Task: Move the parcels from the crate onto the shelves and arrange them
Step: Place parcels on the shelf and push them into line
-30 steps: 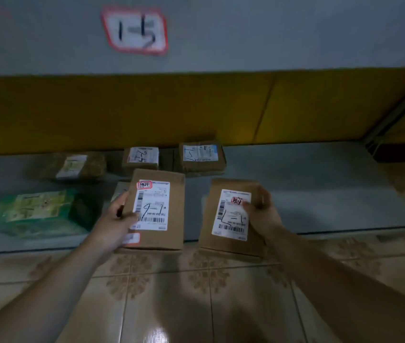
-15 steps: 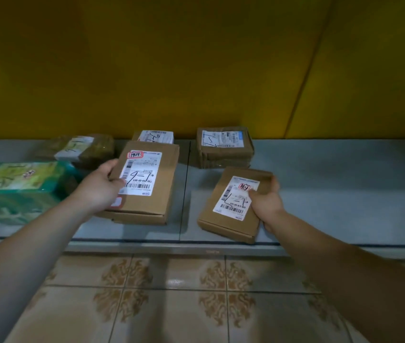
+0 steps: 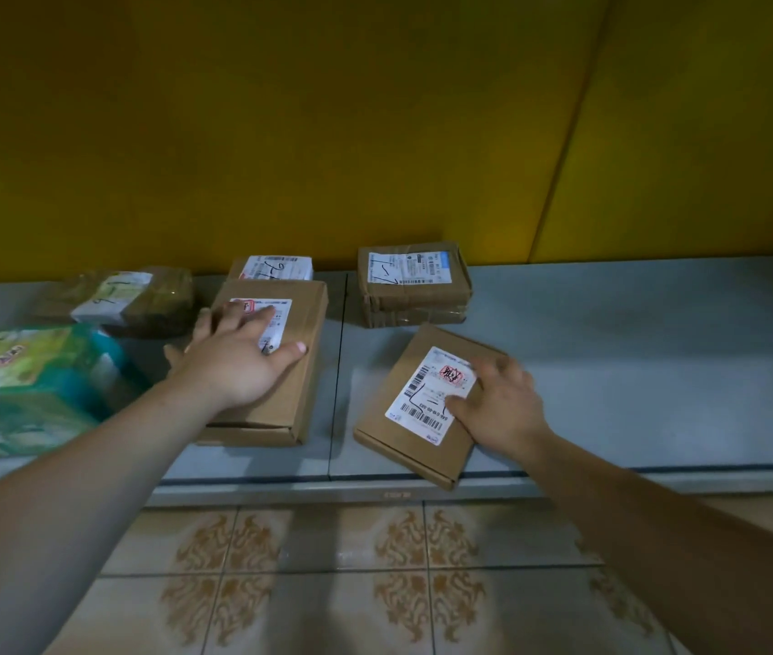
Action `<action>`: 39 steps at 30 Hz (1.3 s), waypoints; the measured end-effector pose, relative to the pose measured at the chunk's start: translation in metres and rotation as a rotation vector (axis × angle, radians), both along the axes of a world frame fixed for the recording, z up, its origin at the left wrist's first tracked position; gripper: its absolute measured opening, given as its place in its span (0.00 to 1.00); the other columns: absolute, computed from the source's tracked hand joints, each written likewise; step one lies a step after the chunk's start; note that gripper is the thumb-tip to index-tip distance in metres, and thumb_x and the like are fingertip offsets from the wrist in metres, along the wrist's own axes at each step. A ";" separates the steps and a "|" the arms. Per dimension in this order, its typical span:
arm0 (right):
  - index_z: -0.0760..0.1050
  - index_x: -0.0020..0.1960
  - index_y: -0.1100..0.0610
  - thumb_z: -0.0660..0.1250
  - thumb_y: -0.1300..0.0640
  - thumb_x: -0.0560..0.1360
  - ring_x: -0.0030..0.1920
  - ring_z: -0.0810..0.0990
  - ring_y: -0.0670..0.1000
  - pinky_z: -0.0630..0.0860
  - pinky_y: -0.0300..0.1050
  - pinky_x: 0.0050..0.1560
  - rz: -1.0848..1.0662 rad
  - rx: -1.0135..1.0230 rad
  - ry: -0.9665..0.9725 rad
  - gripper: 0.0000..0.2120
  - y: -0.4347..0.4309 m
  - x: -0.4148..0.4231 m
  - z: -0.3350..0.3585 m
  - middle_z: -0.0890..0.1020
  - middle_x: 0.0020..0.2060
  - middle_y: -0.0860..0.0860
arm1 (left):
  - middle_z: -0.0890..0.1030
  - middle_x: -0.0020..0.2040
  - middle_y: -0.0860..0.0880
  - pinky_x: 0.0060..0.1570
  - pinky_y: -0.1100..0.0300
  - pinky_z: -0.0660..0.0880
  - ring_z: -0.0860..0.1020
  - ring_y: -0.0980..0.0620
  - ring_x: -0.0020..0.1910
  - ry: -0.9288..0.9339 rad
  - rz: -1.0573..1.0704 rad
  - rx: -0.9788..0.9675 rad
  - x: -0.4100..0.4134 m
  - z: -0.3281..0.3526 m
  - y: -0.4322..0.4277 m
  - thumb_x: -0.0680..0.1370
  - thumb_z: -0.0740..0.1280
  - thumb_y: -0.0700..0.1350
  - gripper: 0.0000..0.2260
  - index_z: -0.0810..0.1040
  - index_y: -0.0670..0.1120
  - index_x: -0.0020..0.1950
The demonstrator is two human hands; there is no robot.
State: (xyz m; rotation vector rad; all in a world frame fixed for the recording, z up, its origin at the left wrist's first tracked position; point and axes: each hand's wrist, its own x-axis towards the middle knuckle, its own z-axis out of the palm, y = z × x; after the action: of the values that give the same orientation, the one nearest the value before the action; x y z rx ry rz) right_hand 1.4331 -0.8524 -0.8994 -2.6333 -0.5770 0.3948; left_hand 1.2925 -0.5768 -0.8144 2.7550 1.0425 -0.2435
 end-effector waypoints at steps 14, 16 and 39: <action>0.44 0.81 0.44 0.45 0.25 0.74 0.80 0.41 0.56 0.36 0.55 0.77 0.473 -0.305 -0.181 0.41 0.026 0.018 -0.013 0.44 0.81 0.52 | 0.45 0.79 0.59 0.69 0.32 0.53 0.42 0.48 0.77 -0.066 0.036 0.029 -0.006 -0.007 -0.002 0.75 0.50 0.71 0.32 0.49 0.63 0.77; 0.44 0.81 0.46 0.44 0.28 0.77 0.80 0.42 0.59 0.39 0.58 0.77 0.316 -0.314 -0.180 0.39 0.034 0.008 -0.016 0.45 0.81 0.55 | 0.45 0.79 0.59 0.69 0.32 0.53 0.42 0.48 0.77 -0.067 0.039 0.033 -0.006 -0.008 -0.002 0.76 0.50 0.71 0.32 0.49 0.63 0.77; 0.39 0.81 0.47 0.41 0.26 0.76 0.78 0.35 0.65 0.34 0.64 0.74 0.153 -0.351 -0.094 0.40 0.044 -0.029 -0.013 0.40 0.80 0.58 | 0.47 0.79 0.59 0.69 0.32 0.53 0.44 0.48 0.77 -0.083 0.040 0.028 -0.006 -0.008 -0.001 0.75 0.51 0.71 0.33 0.51 0.62 0.78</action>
State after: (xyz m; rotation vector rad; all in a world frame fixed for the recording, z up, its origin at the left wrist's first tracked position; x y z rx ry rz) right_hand 1.4038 -0.8086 -0.9127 -2.9643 -0.8075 0.4563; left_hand 1.2869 -0.5782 -0.8225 2.7402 1.0858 -0.1094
